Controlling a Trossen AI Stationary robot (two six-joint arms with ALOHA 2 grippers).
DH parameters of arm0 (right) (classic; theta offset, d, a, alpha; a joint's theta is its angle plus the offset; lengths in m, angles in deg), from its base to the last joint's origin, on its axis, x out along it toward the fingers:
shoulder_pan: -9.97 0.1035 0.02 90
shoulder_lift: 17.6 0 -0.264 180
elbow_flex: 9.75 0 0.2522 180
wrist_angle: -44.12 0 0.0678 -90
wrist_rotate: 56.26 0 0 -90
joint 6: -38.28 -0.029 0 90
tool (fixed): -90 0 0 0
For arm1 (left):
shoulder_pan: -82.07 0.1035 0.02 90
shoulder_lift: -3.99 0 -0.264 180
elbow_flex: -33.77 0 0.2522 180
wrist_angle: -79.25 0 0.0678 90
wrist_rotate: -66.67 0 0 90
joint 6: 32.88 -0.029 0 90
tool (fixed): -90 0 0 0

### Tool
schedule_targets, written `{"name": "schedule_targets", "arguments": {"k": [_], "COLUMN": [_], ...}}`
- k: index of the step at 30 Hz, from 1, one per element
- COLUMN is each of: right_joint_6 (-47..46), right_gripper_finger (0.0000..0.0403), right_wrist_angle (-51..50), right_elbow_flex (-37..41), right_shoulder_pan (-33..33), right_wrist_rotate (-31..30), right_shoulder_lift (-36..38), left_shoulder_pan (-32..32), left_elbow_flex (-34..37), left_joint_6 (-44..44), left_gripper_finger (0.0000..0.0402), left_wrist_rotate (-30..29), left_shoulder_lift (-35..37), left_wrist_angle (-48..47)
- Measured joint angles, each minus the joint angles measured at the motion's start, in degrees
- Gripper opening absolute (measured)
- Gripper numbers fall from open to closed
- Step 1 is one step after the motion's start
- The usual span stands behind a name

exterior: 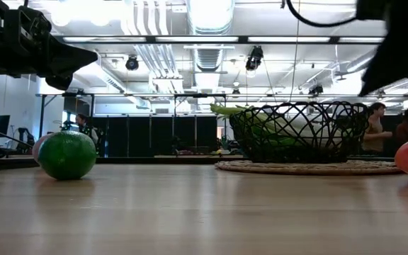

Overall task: Build produce basket
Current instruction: Put the left mango into the wire basket

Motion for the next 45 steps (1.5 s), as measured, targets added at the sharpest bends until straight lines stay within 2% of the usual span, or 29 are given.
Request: {"name": "schedule_targets", "arguments": {"k": [10, 17, 21, 26, 31, 37, 45], "right_joint_6": [-17.2, -19.0, -18.4, -18.9, -24.2, -26.4, -26.7], "right_gripper_finger": [0.0219, 0.0222, 0.0248, 0.0310, 0.0353, 0.0356, 0.0338], "right_wrist_angle": [-4.5, -5.9, -5.8, -5.9, -10.1, -9.8, -6.6], "right_elbow_flex": [0.0, 0.0, 0.0, 0.0, 0.0, 0.0, 0.0], "right_shoulder_pan": [5.3, 4.2, 3.3, 2.2, 0.3, -1.0, -1.4], "right_wrist_rotate": [10.6, 21.0, 21.4, 21.5, 21.6, 21.7, 23.1], "right_shoulder_lift": [-1.6, -0.1, 1.6, 2.1, 0.6, -3.0, -8.9], "left_shoulder_pan": [0.0, 0.0, 0.0, 0.0, 0.0, 0.0, 0.0], "left_elbow_flex": [0.0, 0.0, 0.0, 0.0, 0.0, 0.0, 0.0], "left_joint_6": [0.0, 0.0, 0.0, 0.0, 0.0, 0.0, 0.0], "left_gripper_finger": [0.0000, 0.0000, 0.0000, 0.0000, 0.0000, 0.0000, 0.0000], "left_wrist_rotate": [0.0, 0.0, 0.0, 0.0, 0.0, 0.0, 0.0], "left_shoulder_lift": [0.0, 0.0, 0.0, -0.1, -0.1, -0.1, -0.1], "left_wrist_angle": [0.0, 0.0, 0.0, 0.0, 0.0, 0.0, 0.0]}}
